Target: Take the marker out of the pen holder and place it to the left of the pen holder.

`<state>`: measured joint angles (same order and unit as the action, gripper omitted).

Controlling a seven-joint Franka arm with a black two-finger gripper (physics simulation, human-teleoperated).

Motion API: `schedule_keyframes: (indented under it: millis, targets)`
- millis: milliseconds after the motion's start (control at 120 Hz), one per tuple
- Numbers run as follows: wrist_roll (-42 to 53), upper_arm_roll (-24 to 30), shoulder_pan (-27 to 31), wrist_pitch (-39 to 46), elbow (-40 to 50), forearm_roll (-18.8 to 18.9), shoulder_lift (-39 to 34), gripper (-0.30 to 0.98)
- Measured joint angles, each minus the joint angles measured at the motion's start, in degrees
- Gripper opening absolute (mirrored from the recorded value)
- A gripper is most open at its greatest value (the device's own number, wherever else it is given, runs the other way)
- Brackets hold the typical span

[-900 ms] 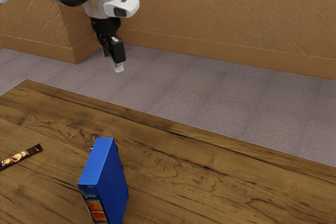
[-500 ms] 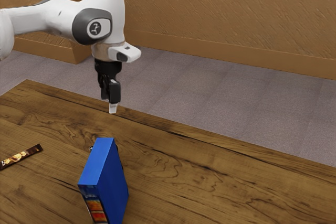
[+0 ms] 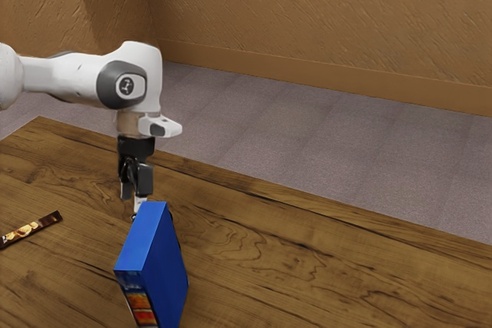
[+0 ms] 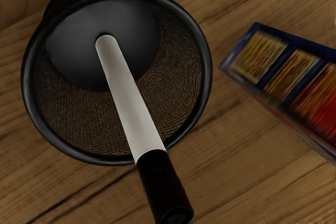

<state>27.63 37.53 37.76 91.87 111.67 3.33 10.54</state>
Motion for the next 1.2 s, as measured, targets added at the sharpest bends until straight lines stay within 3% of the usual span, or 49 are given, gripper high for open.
schedule_keyframes:
  millis: [308, 550, 925, 1200]
  targets:
    - [-0.52, 0.00, 0.51, 0.04, 1.22, 0.01, 2.51, 0.67]
    - [-1.31, -0.01, 0.28, 0.61, 0.56, 0.84, 4.57, 0.36]
    - [-2.33, -0.01, 0.51, 3.92, 0.50, 0.80, 4.90, 0.04]
    - [-4.27, 0.01, 0.59, 3.64, 1.18, 2.34, 2.29, -0.07]
